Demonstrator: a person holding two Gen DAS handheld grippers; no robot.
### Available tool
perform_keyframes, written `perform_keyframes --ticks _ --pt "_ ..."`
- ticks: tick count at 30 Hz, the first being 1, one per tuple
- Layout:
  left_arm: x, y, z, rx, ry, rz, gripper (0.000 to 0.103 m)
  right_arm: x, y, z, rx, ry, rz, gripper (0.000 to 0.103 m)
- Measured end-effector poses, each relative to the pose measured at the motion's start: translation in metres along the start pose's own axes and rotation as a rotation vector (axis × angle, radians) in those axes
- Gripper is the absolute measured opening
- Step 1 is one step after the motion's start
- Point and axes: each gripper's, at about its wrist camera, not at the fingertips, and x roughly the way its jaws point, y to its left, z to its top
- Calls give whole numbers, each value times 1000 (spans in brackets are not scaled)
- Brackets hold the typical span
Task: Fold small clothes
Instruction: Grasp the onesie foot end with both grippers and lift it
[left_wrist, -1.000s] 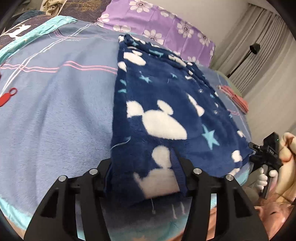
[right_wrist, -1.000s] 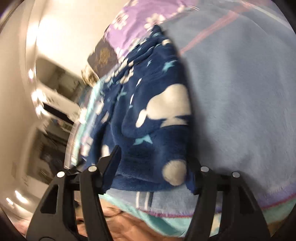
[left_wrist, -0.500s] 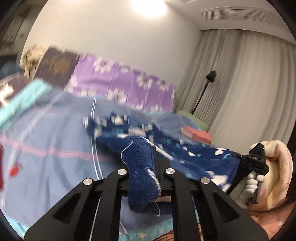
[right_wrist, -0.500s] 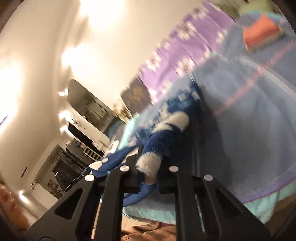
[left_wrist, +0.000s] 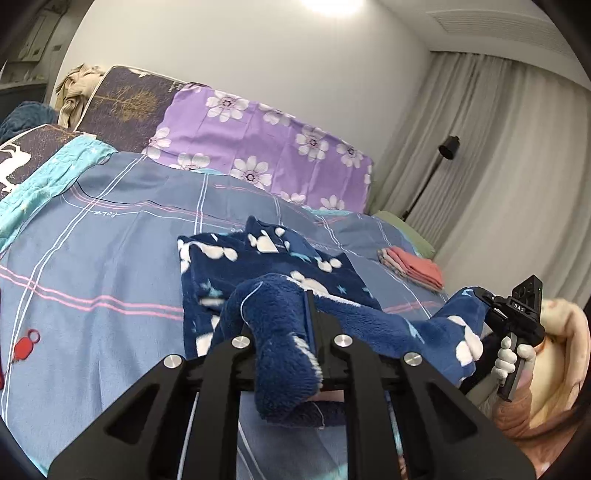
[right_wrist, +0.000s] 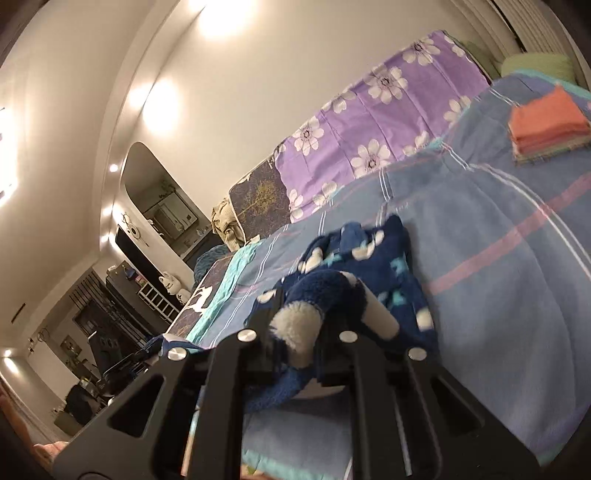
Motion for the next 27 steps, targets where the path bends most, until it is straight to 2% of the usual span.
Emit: perform_keyframes --ticks 5,12,16,21,27 --pt "34 8 38 -14 -10 21 14 33 1 38 -24 -27 -6 13" --pt "97 19 99 14 -21 84 16 103 -10 90 -46 -71 -92 13" --pt "136 33 112 10 6 130 16 146 -22 109 -63 -50 -128 13" --pt "197 66 105 -1 71 187 16 206 -50 115 -71 9 -203 13" --pt "272 113 66 -36 210 264 18 269 -107 93 -48 118 -345 14"
